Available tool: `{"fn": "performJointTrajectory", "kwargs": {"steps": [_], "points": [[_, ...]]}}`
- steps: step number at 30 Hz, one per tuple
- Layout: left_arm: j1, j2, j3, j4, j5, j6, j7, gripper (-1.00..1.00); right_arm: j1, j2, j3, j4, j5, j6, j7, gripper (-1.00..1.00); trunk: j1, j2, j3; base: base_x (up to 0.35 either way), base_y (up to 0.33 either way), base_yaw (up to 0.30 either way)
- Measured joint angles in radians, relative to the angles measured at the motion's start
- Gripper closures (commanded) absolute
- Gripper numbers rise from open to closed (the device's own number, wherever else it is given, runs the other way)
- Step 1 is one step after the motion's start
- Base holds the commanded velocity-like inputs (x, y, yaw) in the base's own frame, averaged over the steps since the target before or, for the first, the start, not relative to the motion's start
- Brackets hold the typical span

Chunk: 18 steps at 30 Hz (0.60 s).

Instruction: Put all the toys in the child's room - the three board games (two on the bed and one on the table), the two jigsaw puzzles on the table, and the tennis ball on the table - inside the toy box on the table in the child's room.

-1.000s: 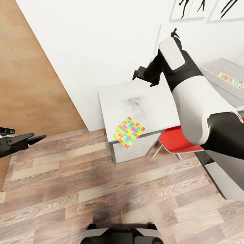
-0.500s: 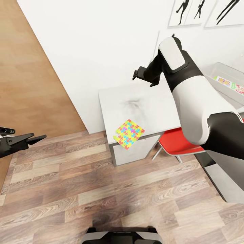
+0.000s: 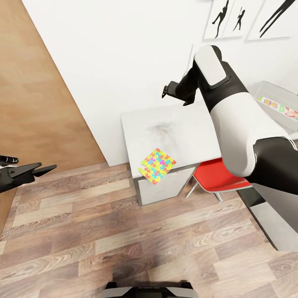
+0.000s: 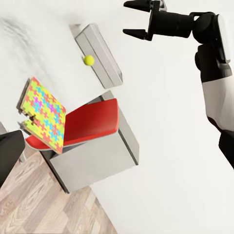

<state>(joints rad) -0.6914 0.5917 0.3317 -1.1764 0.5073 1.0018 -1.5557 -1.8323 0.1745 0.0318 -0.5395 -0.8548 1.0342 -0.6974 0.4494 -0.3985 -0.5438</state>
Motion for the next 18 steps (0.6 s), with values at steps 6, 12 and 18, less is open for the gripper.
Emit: {"fn": "performJointTrajectory", "kwargs": {"steps": [6,12,18], "points": [[0.000,0.000,0.000,0.000,0.000,0.000,-0.001,-1.00,0.000,0.000,0.000,0.000,0.000,0.000,0.000,-1.00,0.000,0.000,0.010,0.000,0.000,0.000],[0.000,0.000,0.001,0.000,0.000,0.000,0.000,-1.00,0.000,0.000,0.000,0.000,0.000,0.000,0.000,-1.00,0.000,0.000,0.020,0.000,0.000,0.000],[0.000,0.000,0.001,0.000,0.000,0.000,-0.001,-1.00,0.000,0.000,0.000,0.000,0.000,0.000,0.000,-1.00,0.000,0.000,0.030,0.000,0.000,0.000]]}}
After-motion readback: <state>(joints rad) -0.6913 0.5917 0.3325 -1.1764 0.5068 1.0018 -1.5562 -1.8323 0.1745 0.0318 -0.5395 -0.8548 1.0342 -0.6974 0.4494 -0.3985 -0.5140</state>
